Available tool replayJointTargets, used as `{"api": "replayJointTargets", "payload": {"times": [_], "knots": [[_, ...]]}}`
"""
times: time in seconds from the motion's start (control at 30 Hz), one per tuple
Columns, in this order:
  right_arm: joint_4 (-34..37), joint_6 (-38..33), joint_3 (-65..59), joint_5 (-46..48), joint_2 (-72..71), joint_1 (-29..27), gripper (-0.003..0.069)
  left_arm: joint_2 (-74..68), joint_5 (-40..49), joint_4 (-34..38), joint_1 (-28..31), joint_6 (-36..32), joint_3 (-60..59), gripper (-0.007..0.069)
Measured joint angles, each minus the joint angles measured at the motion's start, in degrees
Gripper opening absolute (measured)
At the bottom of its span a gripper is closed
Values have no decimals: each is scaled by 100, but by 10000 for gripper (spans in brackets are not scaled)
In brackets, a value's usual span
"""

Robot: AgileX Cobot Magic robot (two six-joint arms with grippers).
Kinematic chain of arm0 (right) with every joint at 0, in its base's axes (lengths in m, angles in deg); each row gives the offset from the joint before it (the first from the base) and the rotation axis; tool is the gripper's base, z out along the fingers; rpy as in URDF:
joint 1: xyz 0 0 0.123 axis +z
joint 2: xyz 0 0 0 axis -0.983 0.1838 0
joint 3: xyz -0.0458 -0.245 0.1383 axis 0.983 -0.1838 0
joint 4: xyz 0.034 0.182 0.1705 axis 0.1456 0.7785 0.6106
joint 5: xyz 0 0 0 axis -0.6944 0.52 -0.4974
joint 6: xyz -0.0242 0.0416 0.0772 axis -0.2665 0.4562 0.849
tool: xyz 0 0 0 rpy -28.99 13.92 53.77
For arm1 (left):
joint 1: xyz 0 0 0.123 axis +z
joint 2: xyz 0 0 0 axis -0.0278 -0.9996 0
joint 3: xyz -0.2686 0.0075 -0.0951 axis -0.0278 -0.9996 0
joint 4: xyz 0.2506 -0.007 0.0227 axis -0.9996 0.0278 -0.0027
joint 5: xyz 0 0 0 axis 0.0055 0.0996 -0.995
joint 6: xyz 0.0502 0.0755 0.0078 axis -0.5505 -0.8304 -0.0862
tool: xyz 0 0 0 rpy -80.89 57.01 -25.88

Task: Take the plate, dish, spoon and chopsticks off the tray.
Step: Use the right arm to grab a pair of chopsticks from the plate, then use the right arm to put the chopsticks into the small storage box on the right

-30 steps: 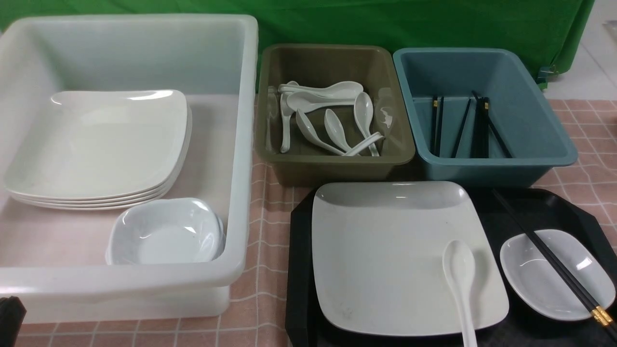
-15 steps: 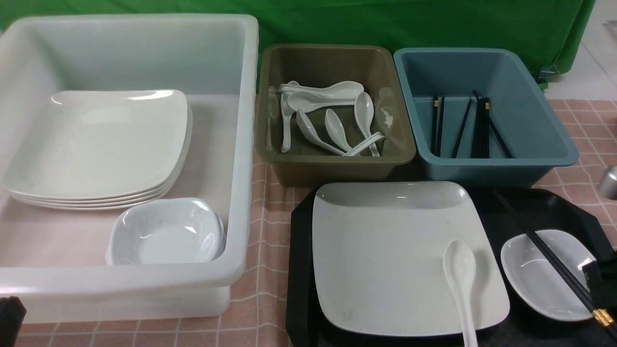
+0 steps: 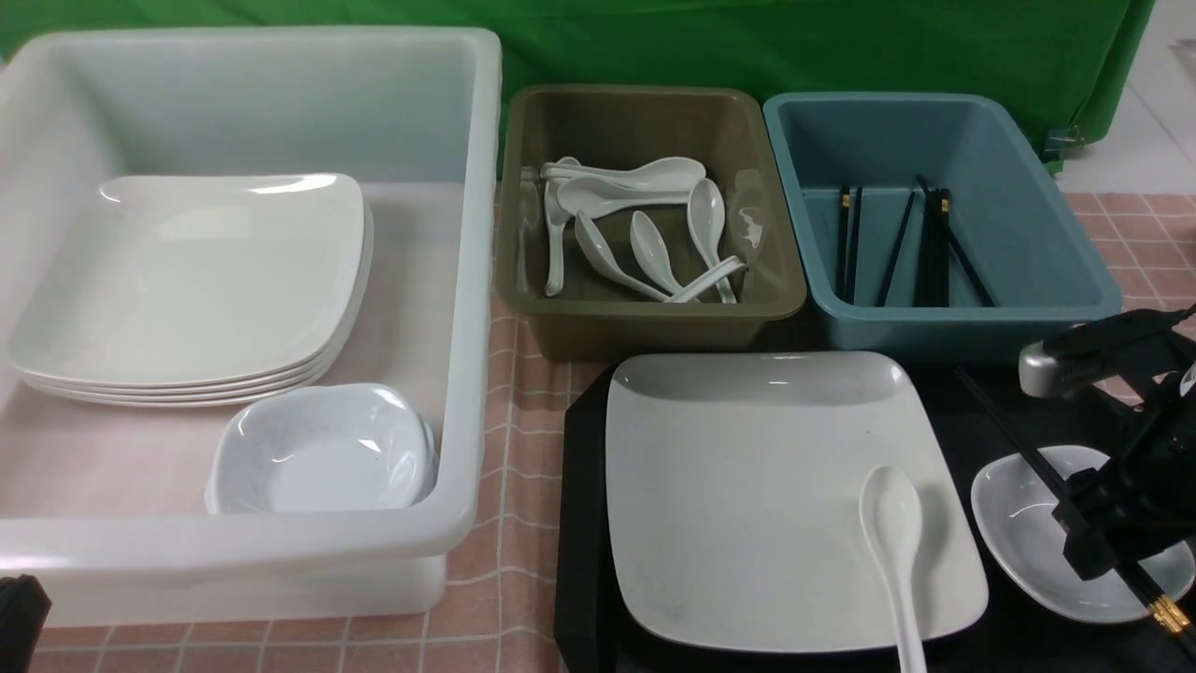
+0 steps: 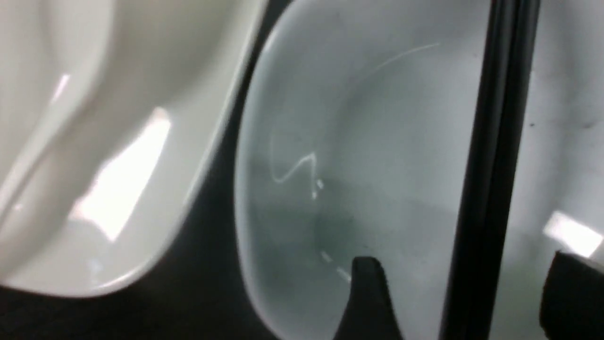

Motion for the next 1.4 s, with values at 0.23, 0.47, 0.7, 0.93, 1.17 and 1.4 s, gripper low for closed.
{"api": "replayJointTargets", "payload": {"times": [0.23,0.47,0.7,0.93,1.17,1.4], "knots": [[-217,-24,0,-197,268,0,441,0,0,0,0,-7,0,5],[-211,-30,0,-55,268,0,170,0,0,0,0,-7,0,5],[-94,-30,142,391,262,0,174,0,0,0,0,-7,0,5],[1063,-377,898,1958,-363,77,174,0,0,0,0,-7,0,5],[1749,-582,1938,1480,-1070,563,174,0,0,0,0,4,0,5],[1768,295,2357,-1909,-554,609,174,0,0,0,0,-1,0,5]]}}
